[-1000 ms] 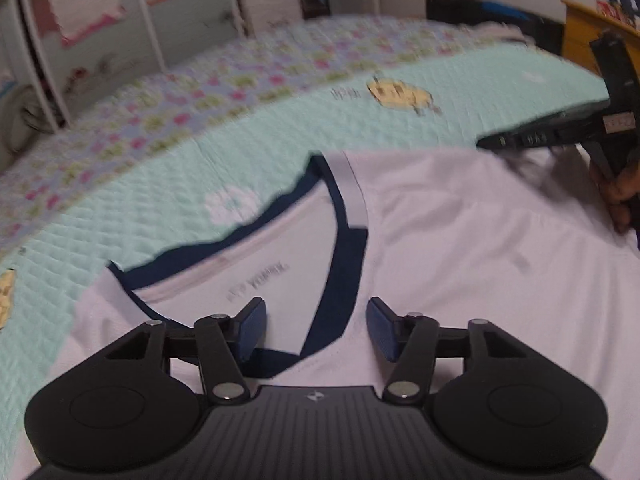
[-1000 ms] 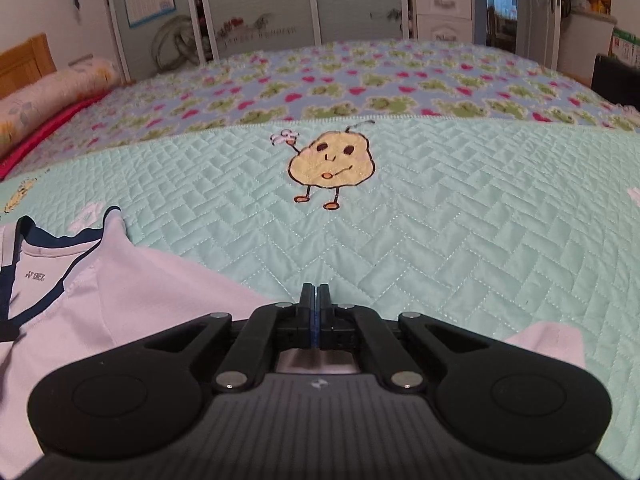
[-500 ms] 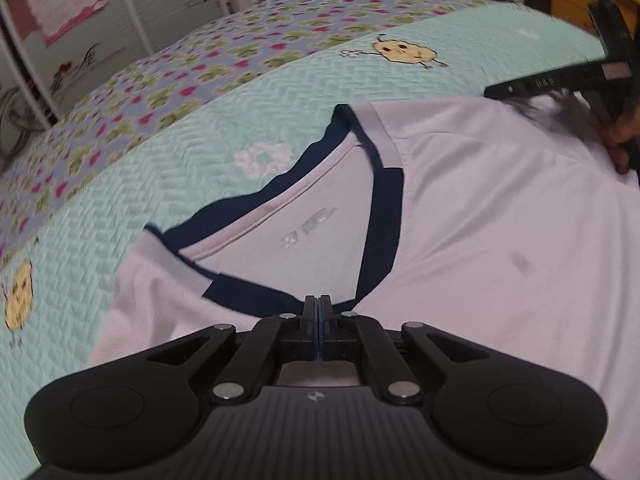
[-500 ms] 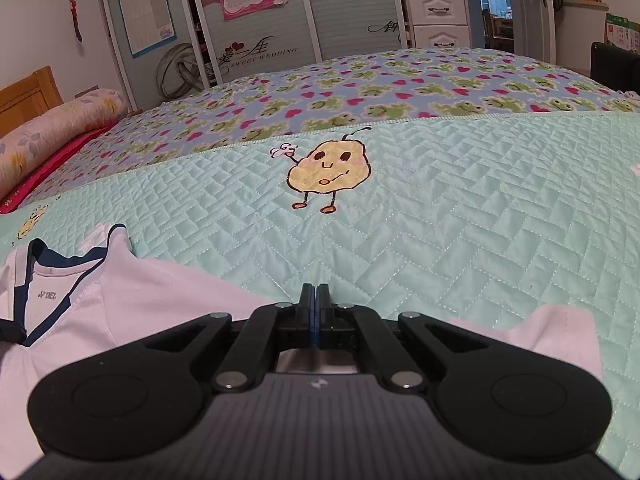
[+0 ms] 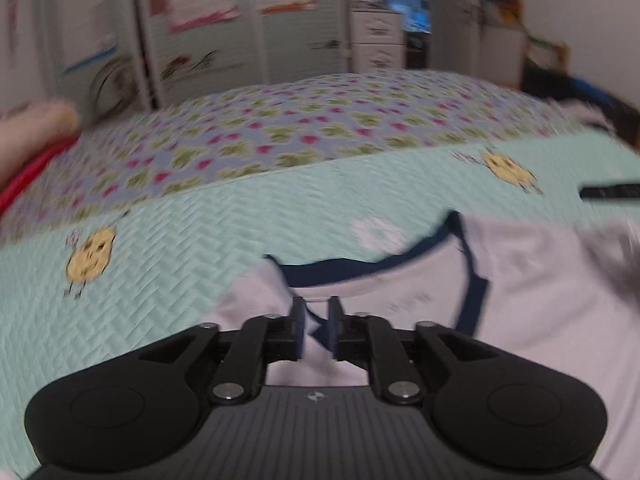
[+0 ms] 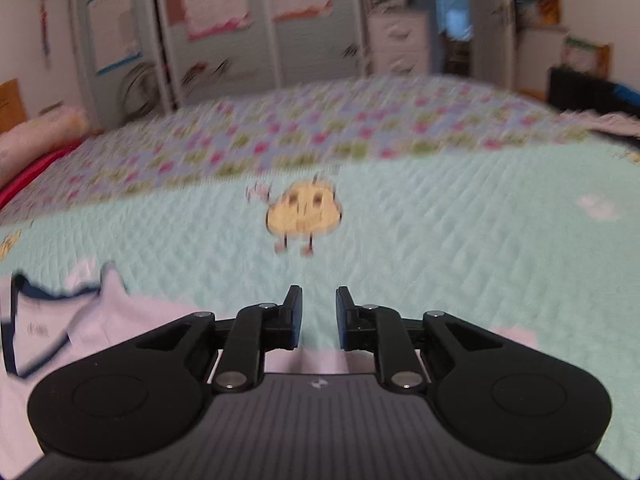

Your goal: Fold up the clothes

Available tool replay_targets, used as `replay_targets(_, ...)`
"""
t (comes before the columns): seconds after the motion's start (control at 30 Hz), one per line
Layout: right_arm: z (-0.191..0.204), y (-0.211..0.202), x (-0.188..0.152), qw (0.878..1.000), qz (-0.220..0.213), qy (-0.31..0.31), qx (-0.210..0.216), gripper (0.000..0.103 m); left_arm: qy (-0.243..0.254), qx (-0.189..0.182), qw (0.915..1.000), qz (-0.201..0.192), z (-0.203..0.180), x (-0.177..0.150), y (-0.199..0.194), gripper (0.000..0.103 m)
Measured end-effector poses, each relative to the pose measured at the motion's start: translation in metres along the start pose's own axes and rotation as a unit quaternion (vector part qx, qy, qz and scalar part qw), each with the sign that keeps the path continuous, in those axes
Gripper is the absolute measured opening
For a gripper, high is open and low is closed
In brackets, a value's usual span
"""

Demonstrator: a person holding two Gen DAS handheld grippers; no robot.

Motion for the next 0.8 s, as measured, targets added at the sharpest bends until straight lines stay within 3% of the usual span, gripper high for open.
replay_targets(0.17, 0.041, 0.027, -0.001, 0.993, 0.022, 0.073, 0.09, 0.019, -0.01, 0.045, 0.9985, 0.029, 0.018, -0.003, 0.042, 0.017)
replay_targets(0.23, 0.06, 0.044, -0.008, 0.989, 0.035, 0.088, 0.117, 0.019, -0.008, 0.062, 0.9974, 0.037, 0.024, -0.007, 0.06, 0.022)
replay_targets(0.3, 0.083, 0.073, -0.028, 0.98, 0.089, 0.074, 0.16, 0.019, -0.002, 0.073, 0.9968, 0.033, 0.028, -0.008, 0.066, 0.027)
replay_targets(0.43, 0.113, 0.072, -0.04, 0.985, 0.063, -0.021, 0.157, 0.026, 0.019, 0.089, 0.9953, 0.033, 0.029, -0.007, 0.063, 0.031)
replay_targets(0.5, 0.112, 0.066, -0.036, 0.984, 0.054, -0.017, 0.17, 0.025, 0.022, 0.102, 0.9941, 0.029, 0.033, -0.009, 0.063, 0.051)
replay_targets(0.63, 0.116, 0.06, -0.03, 0.983, 0.042, -0.039, 0.176, 0.026, -0.017, 0.117, 0.9926, 0.026, 0.046, -0.014, 0.067, 0.069)
replay_targets(0.67, 0.118, 0.067, -0.035, 0.98, 0.062, -0.047, 0.182, 0.028, -0.021, 0.123, 0.9918, 0.028, 0.046, -0.014, 0.067, 0.074)
replay_targets(0.7, 0.121, 0.076, -0.042, 0.977, 0.087, -0.055, 0.188, 0.03, -0.025, 0.129, 0.9909, 0.029, 0.046, -0.013, 0.066, 0.075)
replay_targets(0.8, 0.123, 0.075, -0.039, 0.976, 0.079, -0.059, 0.194, 0.031, -0.017, 0.147, 0.9888, 0.02, 0.039, -0.009, 0.061, 0.071)
Point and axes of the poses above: each gripper's, at about its wrist camera, not at the fingertips, and y roughly the way its jaws point, z to its left, x to its top, the point moved 4 cm from there along y, roughly the way its jaws point, and after that the axes turned 10 degrees about x, right-handed, at the moved point
